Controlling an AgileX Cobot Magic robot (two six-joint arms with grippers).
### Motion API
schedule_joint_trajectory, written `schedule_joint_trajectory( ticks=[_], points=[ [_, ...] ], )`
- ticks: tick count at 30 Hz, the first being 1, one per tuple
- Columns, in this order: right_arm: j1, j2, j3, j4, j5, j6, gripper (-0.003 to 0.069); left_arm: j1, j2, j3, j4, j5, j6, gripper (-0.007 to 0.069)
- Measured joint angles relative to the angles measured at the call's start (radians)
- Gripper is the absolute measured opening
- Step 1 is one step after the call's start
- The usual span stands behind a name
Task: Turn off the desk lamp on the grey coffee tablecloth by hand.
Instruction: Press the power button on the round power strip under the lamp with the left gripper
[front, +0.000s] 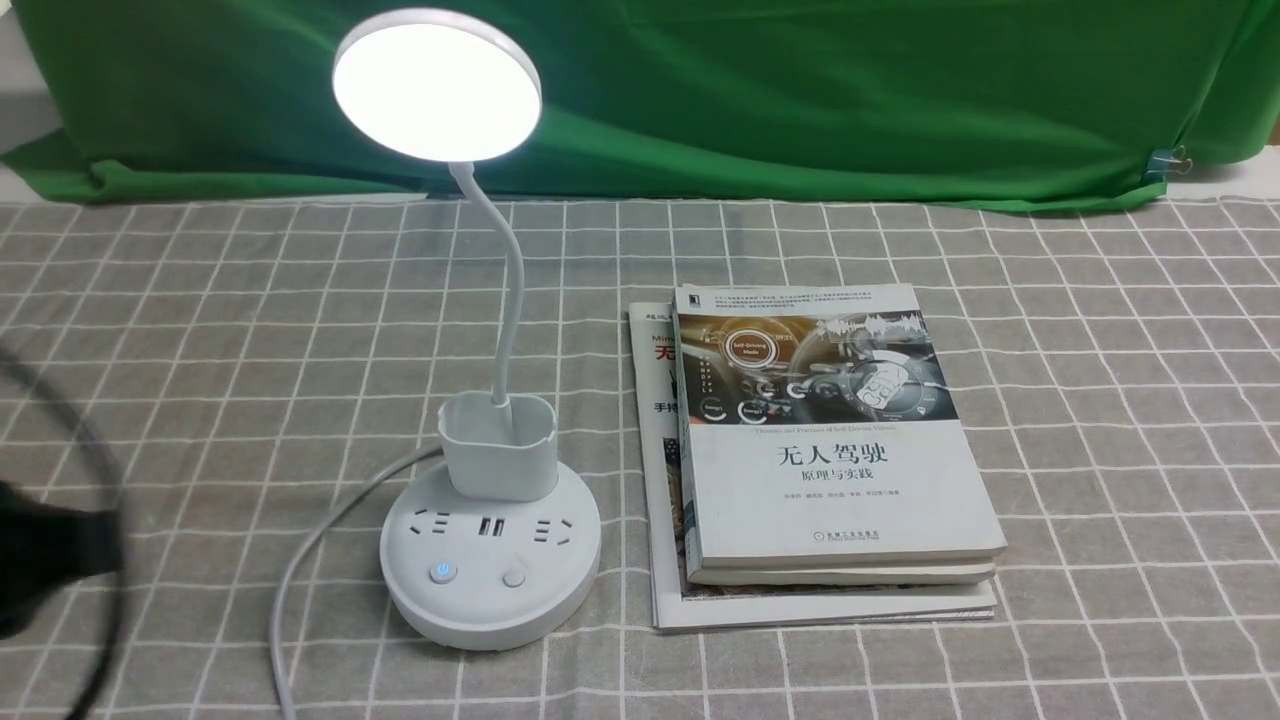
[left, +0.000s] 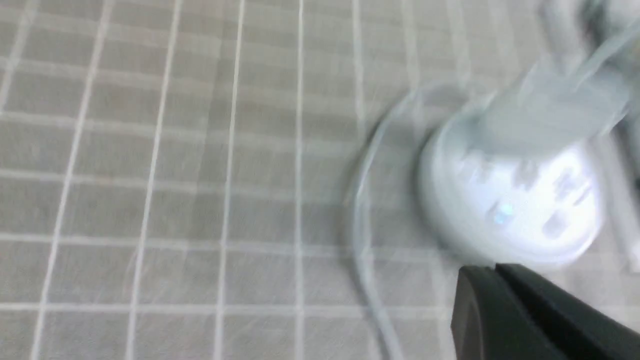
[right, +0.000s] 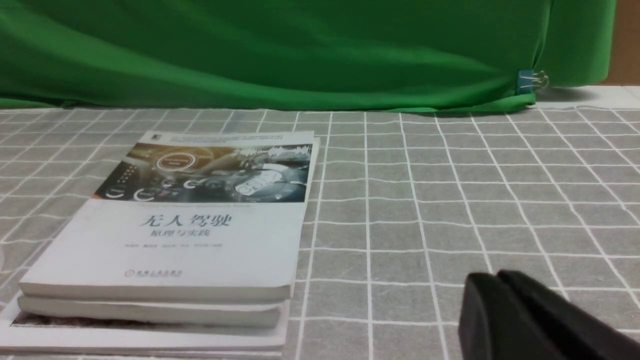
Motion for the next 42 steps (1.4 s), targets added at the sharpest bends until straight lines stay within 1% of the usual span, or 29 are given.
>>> schedule_joint_trajectory(
  ticks=[1,2,4,6,8,10,13,14,17,20,24,27,33,39,42],
  points=[
    [0.0,0.0,0.0,0.0,0.0,0.0,0.0035,-0.006,0.063,-0.009,-0.008,0.0,0.014,0.0001],
    [0.0,0.0,0.0,0.0,0.0,0.0,0.0035,-0.009,0.074,-0.01,-0.009,0.0,0.014,0.0001],
    [0.0,0.0,0.0,0.0,0.0,0.0,0.0035,-0.04,0.156,-0.019,-0.011,-0.009,0.034,0.0001],
    [0.0,0.0,0.0,0.0,0.0,0.0,0.0035,-0.114,0.247,-0.021,-0.007,-0.035,0.044,0.0001],
    [0.0,0.0,0.0,0.0,0.0,0.0,0.0035,-0.189,0.3,-0.026,0.002,-0.05,0.03,0.0001],
    [0.0,0.0,0.0,0.0,0.0,0.0,0.0035,-0.285,0.368,-0.056,0.011,-0.056,-0.021,0.0001],
    [0.0,0.0,0.0,0.0,0.0,0.0,0.0035,-0.399,0.45,-0.112,0.012,-0.06,-0.073,0.0001],
    [0.0,0.0,0.0,0.0,0.0,0.0,0.0035,-0.415,0.462,-0.127,0.012,-0.06,-0.077,0.0001],
    [0.0,0.0,0.0,0.0,0.0,0.0,0.0035,-0.536,0.567,-0.222,0.012,-0.046,-0.107,0.0001],
    [0.0,0.0,0.0,0.0,0.0,0.0,0.0035,-0.592,0.648,-0.297,0.03,-0.012,-0.14,0.0001],
    [0.0,0.0,0.0,0.0,0.0,0.0,0.0035,-0.607,0.736,-0.381,0.081,0.027,-0.182,0.0001],
    [0.0,0.0,0.0,0.0,0.0,0.0,0.0035,-0.606,0.792,-0.434,0.109,0.064,-0.194,0.0001],
    [0.0,0.0,0.0,0.0,0.0,-0.001,0.0035,-0.582,0.856,-0.49,0.116,0.106,-0.179,0.0001],
    [0.0,0.0,0.0,0.0,0.0,-0.001,0.0035,-0.549,0.885,-0.503,0.116,0.107,-0.153,0.0001],
    [0.0,0.0,0.0,0.0,-0.001,-0.001,0.0035,-0.548,0.895,-0.505,0.113,0.106,-0.146,0.0001]
  ],
)
